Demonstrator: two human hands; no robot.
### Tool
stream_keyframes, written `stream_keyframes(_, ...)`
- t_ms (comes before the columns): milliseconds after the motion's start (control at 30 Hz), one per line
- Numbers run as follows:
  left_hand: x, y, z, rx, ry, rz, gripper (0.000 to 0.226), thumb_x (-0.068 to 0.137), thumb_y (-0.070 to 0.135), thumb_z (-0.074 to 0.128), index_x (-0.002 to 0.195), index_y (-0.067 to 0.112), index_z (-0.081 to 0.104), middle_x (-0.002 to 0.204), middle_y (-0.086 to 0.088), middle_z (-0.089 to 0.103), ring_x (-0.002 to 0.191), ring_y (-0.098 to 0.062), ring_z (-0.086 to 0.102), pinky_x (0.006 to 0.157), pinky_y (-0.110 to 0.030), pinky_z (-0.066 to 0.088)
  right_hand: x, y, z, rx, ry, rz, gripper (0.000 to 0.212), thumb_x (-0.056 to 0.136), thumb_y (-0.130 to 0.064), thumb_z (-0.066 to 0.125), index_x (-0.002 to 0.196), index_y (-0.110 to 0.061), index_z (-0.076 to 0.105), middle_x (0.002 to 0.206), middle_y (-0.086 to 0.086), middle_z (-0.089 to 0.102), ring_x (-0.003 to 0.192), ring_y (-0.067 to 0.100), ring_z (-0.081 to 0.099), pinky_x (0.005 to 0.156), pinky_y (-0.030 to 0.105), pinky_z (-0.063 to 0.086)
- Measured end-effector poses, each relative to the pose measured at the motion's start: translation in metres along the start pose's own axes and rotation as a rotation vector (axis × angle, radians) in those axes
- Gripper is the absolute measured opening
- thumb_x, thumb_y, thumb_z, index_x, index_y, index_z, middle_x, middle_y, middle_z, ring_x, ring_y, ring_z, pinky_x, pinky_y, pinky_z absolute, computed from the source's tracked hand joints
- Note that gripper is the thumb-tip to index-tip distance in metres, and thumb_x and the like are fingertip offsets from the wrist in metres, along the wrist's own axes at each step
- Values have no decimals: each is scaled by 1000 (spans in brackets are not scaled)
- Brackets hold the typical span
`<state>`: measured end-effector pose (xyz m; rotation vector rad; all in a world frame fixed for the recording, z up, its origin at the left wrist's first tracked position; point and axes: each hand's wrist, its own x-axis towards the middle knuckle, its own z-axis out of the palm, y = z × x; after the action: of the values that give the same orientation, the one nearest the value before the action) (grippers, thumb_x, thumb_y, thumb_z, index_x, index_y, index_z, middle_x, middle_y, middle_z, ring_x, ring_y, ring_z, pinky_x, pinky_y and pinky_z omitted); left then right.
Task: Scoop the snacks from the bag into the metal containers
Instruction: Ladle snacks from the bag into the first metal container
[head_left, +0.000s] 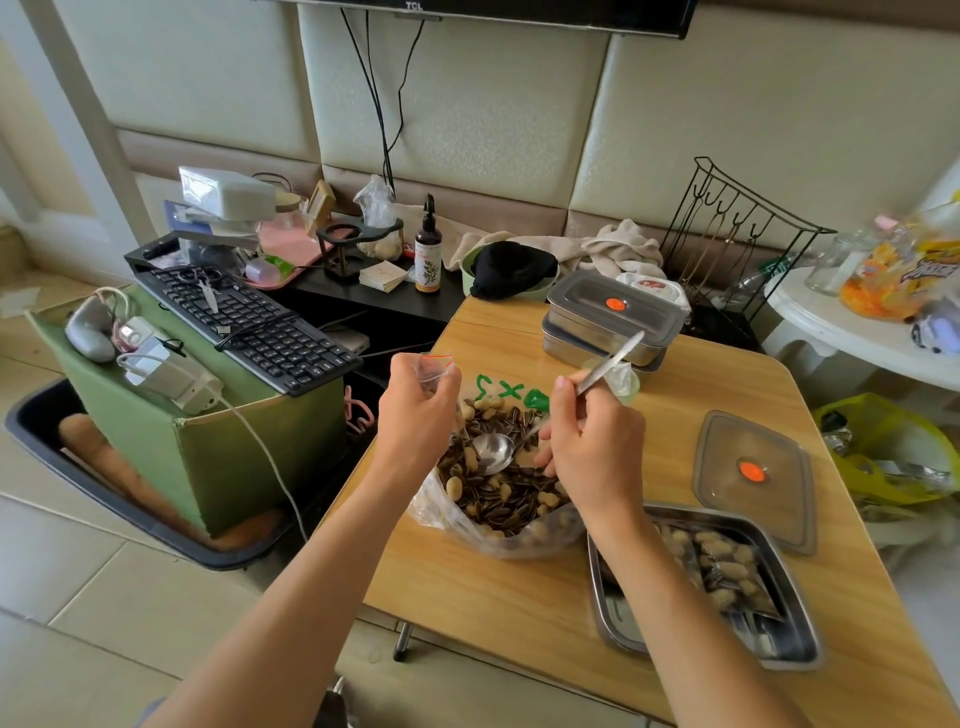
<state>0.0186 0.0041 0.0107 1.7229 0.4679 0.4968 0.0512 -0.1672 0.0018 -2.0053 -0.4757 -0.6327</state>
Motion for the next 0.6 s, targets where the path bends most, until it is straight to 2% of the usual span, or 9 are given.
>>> stream_keyframes(67, 0, 0, 0, 3, -3, -1, 19, 104, 35, 58, 115, 21, 53, 97, 3, 66, 79, -6, 65, 77, -33, 57, -2, 0, 0, 34, 17, 74, 29, 110, -22, 49, 89, -6, 63, 61, -4, 65, 42, 3, 63, 36, 24, 49)
stream_keyframes(133, -1, 0, 1, 5, -4, 1, 19, 104, 35, 58, 116, 21, 53, 100, 2, 66, 83, -9, 66, 79, -37, 58, -2, 2, -1, 1, -1, -39, 33, 110, -24, 49, 87, -7, 65, 60, -5, 64, 45, 3, 64, 38, 28, 51)
stream_keyframes(233, 0, -1, 1, 7, 5, 3, 21, 103, 37, 58, 117, 23, 52, 103, 3, 66, 91, -13, 68, 85, -44, 61, -3, -3, 0, -17, -98, -266, 39, 110, -30, 45, 89, -6, 67, 59, -5, 62, 47, 8, 63, 42, 24, 47)
stream_keyframes(333, 0, -2, 2, 12, 12, 10, 22, 102, 38, 59, 116, 23, 52, 105, 4, 66, 92, -13, 68, 86, -45, 61, -6, -10, 2, -30, -116, -308, 36, 110, -30, 43, 93, -7, 65, 57, -7, 58, 46, 8, 61, 43, 19, 45)
stream_keyframes(400, -1, -1, 2, 14, 14, 12, 21, 102, 37, 59, 116, 22, 52, 104, 4, 66, 89, -10, 67, 84, -42, 60, -9, -10, 1, -19, -84, -180, 31, 110, -26, 45, 93, -8, 63, 57, -6, 60, 44, 7, 62, 39, 20, 45)
stream_keyframes(467, -1, -2, 2, 19, 11, 12, 21, 103, 35, 59, 116, 21, 52, 105, 3, 65, 87, -8, 66, 82, -38, 59, -9, -9, -1, 36, -61, 53, 29, 110, -21, 46, 92, -6, 62, 59, -1, 64, 42, 6, 63, 36, 19, 45)
stream_keyframes(600, 0, -2, 2, 23, -11, 14, 21, 102, 34, 60, 116, 21, 52, 105, 5, 65, 88, -5, 64, 77, -29, 55, 0, -3, -10, 110, -35, 456, 34, 111, -21, 44, 90, -4, 65, 58, 8, 69, 42, 18, 67, 41, 26, 53)
